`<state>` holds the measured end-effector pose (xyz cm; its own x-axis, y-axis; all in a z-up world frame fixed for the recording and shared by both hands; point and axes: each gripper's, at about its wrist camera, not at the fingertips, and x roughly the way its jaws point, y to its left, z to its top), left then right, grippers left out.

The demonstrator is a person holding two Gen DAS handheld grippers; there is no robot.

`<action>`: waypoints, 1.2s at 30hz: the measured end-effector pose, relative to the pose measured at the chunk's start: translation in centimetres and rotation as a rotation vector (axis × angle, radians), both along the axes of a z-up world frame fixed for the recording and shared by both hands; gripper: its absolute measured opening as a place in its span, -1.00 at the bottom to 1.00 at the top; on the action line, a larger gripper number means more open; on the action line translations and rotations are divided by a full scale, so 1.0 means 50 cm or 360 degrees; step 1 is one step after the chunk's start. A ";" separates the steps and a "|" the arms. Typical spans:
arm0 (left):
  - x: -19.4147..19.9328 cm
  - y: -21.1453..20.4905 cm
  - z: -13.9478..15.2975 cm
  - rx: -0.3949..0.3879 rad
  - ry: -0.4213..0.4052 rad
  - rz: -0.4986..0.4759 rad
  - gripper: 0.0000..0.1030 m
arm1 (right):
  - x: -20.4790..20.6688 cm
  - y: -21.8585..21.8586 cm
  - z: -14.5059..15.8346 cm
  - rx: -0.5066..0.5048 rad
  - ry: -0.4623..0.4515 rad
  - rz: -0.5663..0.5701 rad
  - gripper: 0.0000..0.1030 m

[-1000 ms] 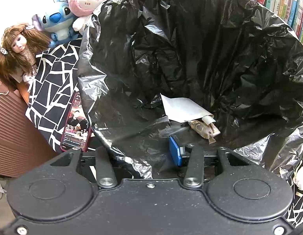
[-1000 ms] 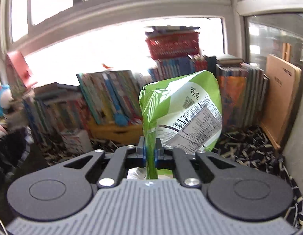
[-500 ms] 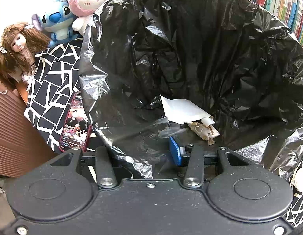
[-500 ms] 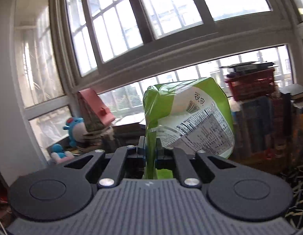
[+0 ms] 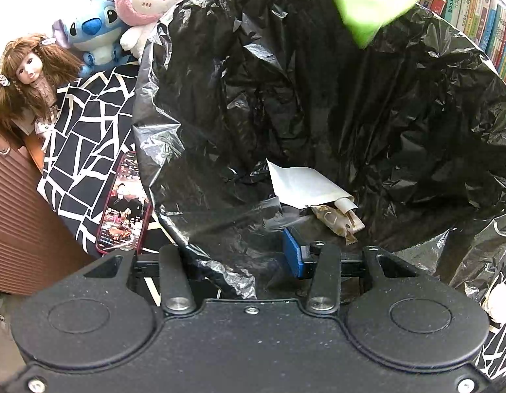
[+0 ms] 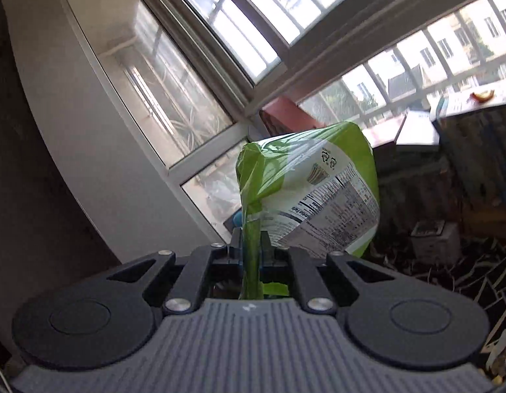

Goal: Collect trash
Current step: 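Lift the green package with the right tool and carry it toward the bag, then lower the green package into the bag and open the right tool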

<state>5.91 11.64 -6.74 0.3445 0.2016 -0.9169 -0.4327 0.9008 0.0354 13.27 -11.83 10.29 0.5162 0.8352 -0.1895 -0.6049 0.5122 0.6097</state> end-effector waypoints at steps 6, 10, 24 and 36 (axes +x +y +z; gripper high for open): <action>0.000 0.007 -0.002 -0.0023 -0.0004 0.0005 -0.16 | 0.077 0.033 -0.109 -0.0138 0.0418 0.0095 -0.77; 0.001 0.008 -0.004 -0.0030 -0.0004 0.0008 -0.16 | 0.099 0.042 -0.166 -0.0318 0.0591 0.0094 -0.77; 0.003 0.005 -0.008 -0.0032 0.0003 0.0004 -0.16 | 0.141 0.207 -0.245 -0.1104 0.0843 0.0207 -0.77; 0.002 0.003 -0.008 -0.0039 -0.0003 -0.0002 -0.15 | 0.142 0.252 -0.325 -0.1394 0.0889 0.0205 -0.71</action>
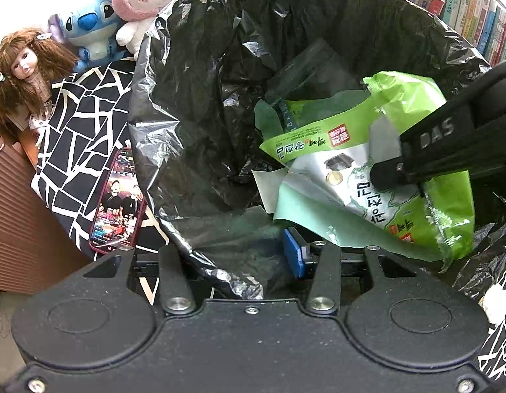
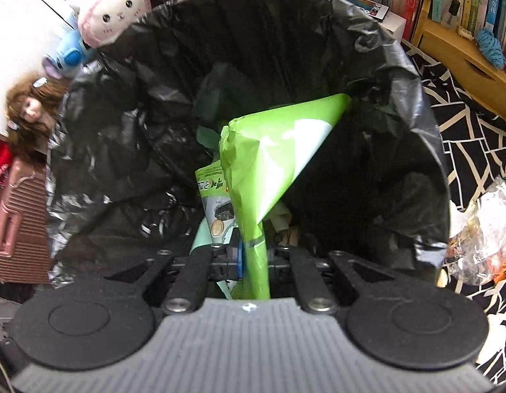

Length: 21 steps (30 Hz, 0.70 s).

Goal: Collect trash
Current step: 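Lower the green package into the bag and open the right tool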

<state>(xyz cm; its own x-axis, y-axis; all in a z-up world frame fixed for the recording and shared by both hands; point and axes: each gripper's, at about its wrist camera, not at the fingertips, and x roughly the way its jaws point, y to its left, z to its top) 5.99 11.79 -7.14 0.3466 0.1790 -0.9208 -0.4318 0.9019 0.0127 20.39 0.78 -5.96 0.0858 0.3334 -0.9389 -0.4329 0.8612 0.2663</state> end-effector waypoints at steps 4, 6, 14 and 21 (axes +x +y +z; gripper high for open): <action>-0.001 0.002 -0.001 -0.0002 0.0000 0.0001 -0.15 | -0.009 0.007 -0.005 -0.0047 -0.0030 0.0039 -0.26; -0.001 0.002 -0.001 -0.0005 0.0000 0.0002 -0.15 | -0.015 0.005 0.001 -0.0034 -0.0047 0.0049 -0.16; -0.002 -0.001 -0.001 -0.0005 -0.0001 0.0003 -0.15 | -0.037 -0.003 0.050 0.0023 -0.0164 0.0101 0.32; -0.002 0.005 -0.001 -0.0014 -0.0002 0.0016 -0.15 | -0.068 -0.016 0.107 0.0056 -0.0326 0.0130 0.55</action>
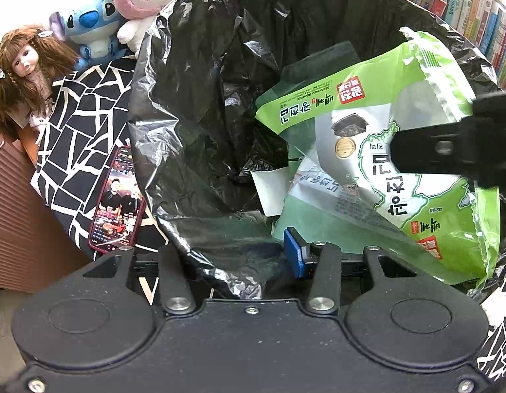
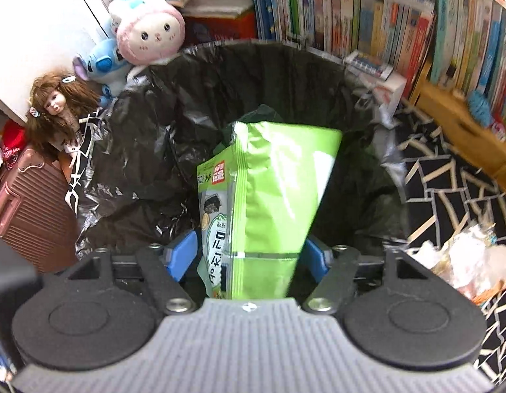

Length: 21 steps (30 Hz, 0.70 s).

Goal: Collect trash
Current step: 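Lower the green package into the bag and open the right tool, then reach back to the mat and grasp the white tissue with the right tool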

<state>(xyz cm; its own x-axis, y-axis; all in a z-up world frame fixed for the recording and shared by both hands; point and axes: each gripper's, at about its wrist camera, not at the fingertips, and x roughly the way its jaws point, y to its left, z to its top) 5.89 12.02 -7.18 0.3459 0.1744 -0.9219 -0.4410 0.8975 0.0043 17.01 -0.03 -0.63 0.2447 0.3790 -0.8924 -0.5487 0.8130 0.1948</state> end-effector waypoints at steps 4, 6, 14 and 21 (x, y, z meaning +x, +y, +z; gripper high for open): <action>0.002 0.003 0.000 0.0000 0.0003 0.0004 -0.15 | -0.013 -0.029 0.033 0.0045 -0.0081 -0.0010 0.59; 0.003 0.002 -0.001 0.0002 0.0005 0.0003 -0.15 | -0.021 -0.042 0.045 0.0056 -0.0130 -0.0027 0.60; 0.004 0.000 -0.001 0.0004 0.0009 0.0002 -0.15 | -0.068 -0.118 0.086 0.0111 -0.0398 -0.0088 0.65; 0.009 -0.003 -0.004 0.0013 0.0024 0.0000 -0.15 | -0.098 -0.214 0.087 0.0246 -0.0622 -0.0363 0.74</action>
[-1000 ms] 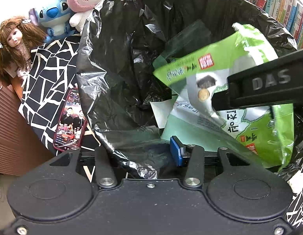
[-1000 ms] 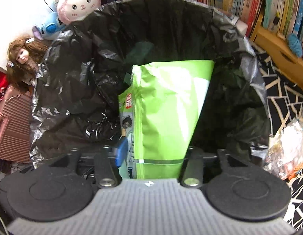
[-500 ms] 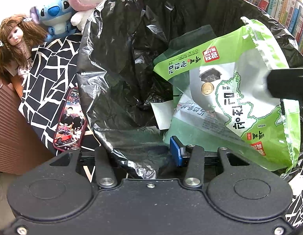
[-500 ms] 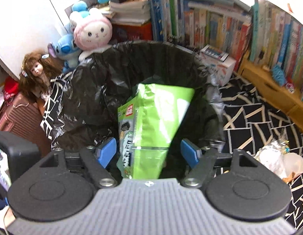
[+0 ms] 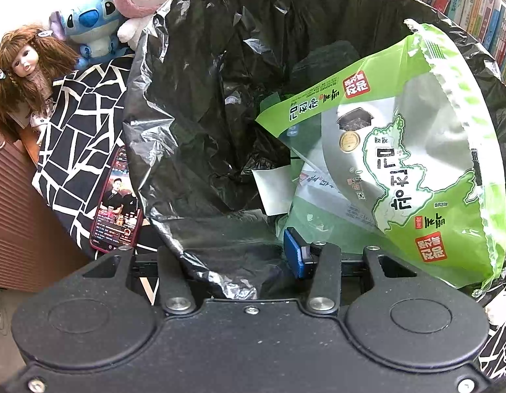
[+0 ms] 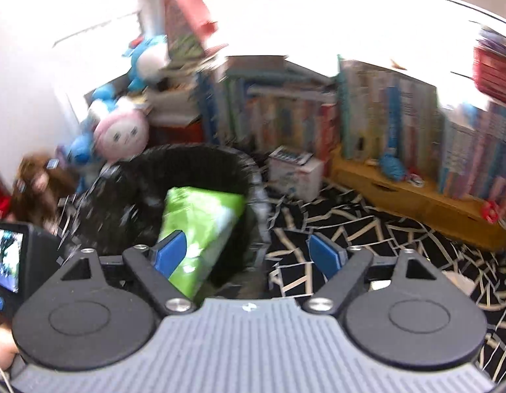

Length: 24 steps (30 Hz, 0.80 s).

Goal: Collect trash
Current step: 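Reach back to the mat and grasp the white tissue with the right tool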

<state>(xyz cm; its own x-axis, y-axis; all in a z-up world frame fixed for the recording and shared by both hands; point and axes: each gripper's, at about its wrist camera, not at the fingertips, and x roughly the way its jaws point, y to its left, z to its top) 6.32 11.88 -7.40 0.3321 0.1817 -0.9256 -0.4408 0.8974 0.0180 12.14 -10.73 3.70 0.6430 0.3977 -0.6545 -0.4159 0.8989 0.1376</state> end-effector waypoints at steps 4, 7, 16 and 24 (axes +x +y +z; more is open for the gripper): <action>0.001 0.000 -0.001 0.0003 0.0005 -0.0002 -0.16 | -0.011 -0.056 -0.031 0.0008 -0.0074 -0.0182 0.79; 0.003 -0.001 -0.001 0.0006 0.0008 -0.0001 -0.16 | -0.018 -0.095 -0.062 -0.0019 -0.0110 -0.0283 0.91; 0.006 -0.004 -0.001 0.0016 0.0019 -0.0005 -0.16 | -0.020 -0.212 -0.176 -0.0107 -0.0050 -0.0595 0.94; 0.007 -0.006 -0.001 0.0028 0.0033 -0.0008 -0.16 | -0.023 -0.289 -0.274 -0.0211 0.0022 -0.0802 0.95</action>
